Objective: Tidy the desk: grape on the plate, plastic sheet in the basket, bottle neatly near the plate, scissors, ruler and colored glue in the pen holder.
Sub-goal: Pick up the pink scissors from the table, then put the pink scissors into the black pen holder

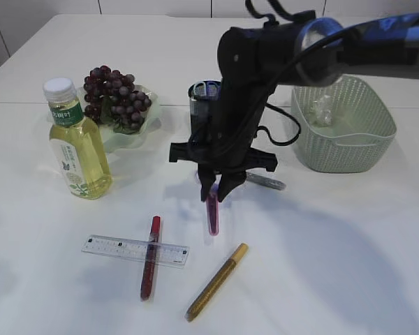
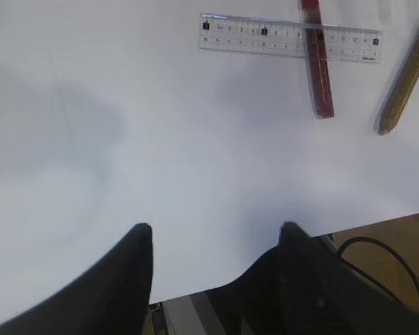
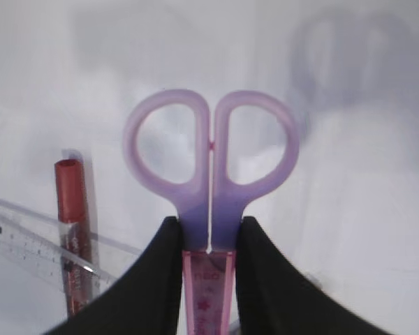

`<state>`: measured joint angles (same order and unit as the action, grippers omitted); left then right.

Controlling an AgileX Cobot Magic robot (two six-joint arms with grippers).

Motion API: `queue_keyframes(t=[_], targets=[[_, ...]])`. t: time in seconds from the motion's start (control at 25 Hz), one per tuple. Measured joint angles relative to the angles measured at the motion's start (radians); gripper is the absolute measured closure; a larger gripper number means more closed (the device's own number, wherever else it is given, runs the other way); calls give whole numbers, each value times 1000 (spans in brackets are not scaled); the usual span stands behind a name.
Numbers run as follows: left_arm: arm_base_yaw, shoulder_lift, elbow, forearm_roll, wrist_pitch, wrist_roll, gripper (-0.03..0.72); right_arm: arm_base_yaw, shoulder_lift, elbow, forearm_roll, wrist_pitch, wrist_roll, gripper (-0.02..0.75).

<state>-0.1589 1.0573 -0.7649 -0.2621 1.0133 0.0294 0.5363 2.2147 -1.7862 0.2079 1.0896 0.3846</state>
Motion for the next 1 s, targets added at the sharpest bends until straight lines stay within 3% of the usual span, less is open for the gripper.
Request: queue_keyframes(t=[0.28,0.6,1.0], targets=[[0,0,0,0,0,0,272,-104,-75,0,135,0,-228,552],[0,0,0,0,0,0,272,-254,-99,0,504,-45,-651,552],[0,0,0,0,0,0,272,-284,-99,0,824,-303,-1128,553]])
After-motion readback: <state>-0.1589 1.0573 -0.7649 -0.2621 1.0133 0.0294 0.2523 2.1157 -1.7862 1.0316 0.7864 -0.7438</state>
